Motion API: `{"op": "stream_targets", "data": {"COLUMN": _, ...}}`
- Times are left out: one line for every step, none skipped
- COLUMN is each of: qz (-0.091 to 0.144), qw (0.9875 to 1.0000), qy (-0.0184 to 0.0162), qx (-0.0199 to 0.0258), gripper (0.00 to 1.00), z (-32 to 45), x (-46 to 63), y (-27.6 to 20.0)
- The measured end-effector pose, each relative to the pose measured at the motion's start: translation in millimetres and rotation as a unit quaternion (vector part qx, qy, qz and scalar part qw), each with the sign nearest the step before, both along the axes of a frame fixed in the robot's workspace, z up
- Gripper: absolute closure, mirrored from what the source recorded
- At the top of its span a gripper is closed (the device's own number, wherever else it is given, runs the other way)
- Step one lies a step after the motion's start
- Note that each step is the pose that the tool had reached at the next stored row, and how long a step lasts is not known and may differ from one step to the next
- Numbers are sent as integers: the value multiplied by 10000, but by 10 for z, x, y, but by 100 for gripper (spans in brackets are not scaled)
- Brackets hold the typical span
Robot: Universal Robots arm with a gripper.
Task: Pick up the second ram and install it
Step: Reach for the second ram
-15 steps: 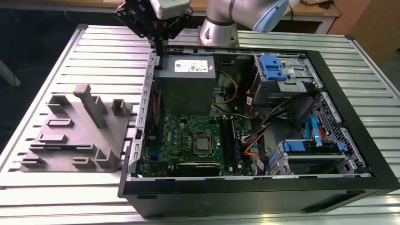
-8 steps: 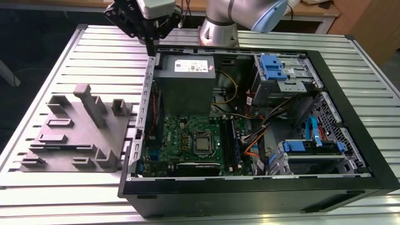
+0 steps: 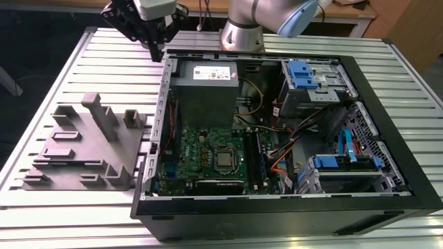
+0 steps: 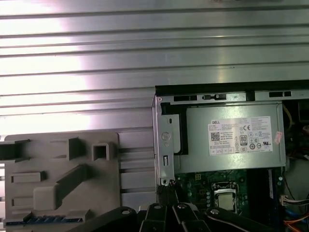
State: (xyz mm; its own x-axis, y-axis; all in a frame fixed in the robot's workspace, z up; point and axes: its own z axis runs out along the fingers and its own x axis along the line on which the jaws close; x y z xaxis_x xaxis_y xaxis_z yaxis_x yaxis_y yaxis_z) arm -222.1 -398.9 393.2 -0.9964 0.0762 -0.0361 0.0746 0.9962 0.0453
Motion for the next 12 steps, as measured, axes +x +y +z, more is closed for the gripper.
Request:
{"op": "stream_targets", "data": {"qz": 0, "qw": 10000, "qy": -3, "qx": 0, "gripper": 93, "z": 0, "x": -25, "y": 0}}
{"op": "stream_targets", "data": {"qz": 0, "qw": 10000, "qy": -6, "qx": 0, "gripper": 93, "z": 0, "x": -54, "y": 0}}
{"op": "stream_targets", "data": {"qz": 0, "qw": 10000, "qy": -9, "qx": 0, "gripper": 93, "z": 0, "x": -80, "y": 0}}
{"op": "stream_targets", "data": {"qz": 0, "qw": 10000, "qy": -12, "qx": -1, "gripper": 93, "z": 1, "x": -108, "y": 0}}
{"op": "stream_targets", "data": {"qz": 0, "qw": 10000, "qy": -16, "qx": 0, "gripper": 93, "z": 0, "x": -135, "y": 0}}
{"op": "stream_targets", "data": {"qz": 0, "qw": 10000, "qy": -19, "qx": 0, "gripper": 93, "z": 0, "x": -163, "y": 0}}
{"op": "stream_targets", "data": {"qz": 0, "qw": 10000, "qy": -23, "qx": 0, "gripper": 93, "z": 0, "x": -190, "y": 0}}
{"op": "stream_targets", "data": {"qz": 0, "qw": 10000, "qy": -26, "qx": 0, "gripper": 93, "z": -1, "x": -217, "y": 0}}
{"op": "stream_targets", "data": {"qz": 0, "qw": 10000, "qy": -29, "qx": 0, "gripper": 93, "z": -1, "x": -243, "y": 0}}
{"op": "stream_targets", "data": {"qz": 0, "qw": 10000, "qy": -33, "qx": 0, "gripper": 93, "z": 0, "x": -271, "y": 0}}
{"op": "stream_targets", "data": {"qz": 0, "qw": 10000, "qy": -36, "qx": 0, "gripper": 93, "z": -1, "x": -298, "y": 0}}
{"op": "stream_targets", "data": {"qz": 0, "qw": 10000, "qy": -40, "qx": 0, "gripper": 93, "z": -1, "x": -325, "y": 0}}
